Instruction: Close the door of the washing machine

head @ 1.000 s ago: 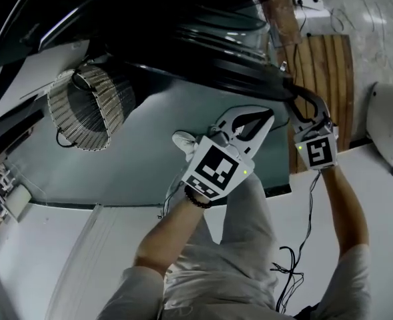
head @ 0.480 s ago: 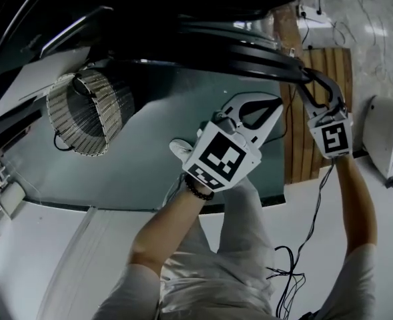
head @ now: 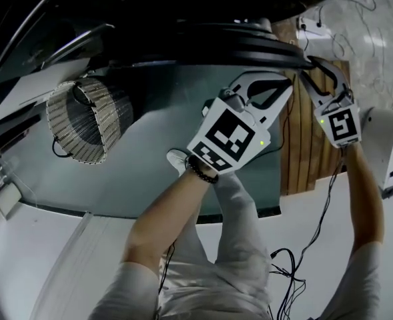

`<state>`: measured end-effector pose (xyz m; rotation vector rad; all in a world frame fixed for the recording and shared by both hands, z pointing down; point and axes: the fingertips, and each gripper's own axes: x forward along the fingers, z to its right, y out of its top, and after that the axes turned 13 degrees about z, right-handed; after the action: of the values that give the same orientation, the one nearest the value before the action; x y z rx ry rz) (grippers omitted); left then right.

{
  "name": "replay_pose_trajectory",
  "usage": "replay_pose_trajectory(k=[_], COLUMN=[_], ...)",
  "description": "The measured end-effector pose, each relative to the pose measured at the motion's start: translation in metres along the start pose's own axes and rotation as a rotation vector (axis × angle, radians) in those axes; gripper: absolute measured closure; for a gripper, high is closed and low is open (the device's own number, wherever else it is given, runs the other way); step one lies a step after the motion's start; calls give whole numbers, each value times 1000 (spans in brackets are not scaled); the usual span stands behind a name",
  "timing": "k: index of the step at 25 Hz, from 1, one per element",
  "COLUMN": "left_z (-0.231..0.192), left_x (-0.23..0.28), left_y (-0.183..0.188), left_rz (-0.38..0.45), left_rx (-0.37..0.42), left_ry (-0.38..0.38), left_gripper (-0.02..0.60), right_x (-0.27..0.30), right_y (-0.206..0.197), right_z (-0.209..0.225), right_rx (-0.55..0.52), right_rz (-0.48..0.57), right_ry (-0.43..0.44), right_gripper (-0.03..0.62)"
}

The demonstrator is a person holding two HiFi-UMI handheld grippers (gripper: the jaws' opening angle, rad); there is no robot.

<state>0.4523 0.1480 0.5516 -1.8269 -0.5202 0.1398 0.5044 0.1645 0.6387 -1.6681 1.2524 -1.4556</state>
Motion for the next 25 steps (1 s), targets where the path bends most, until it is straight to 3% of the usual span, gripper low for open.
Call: replay_pose_trajectory(k=[14, 25], left_z=[-37, -49], left_x=[20, 17], left_y=[10, 19], left_rz=[-9, 18], left_rx=[83, 80], left_ry=[36, 63], left_gripper=[578, 578], right_x=[27, 47], right_y=[1, 2], right_z=[44, 76], right_rx=[-53, -21], right_rz=[0, -28], right_ry=[28, -61], right_gripper=[448, 431])
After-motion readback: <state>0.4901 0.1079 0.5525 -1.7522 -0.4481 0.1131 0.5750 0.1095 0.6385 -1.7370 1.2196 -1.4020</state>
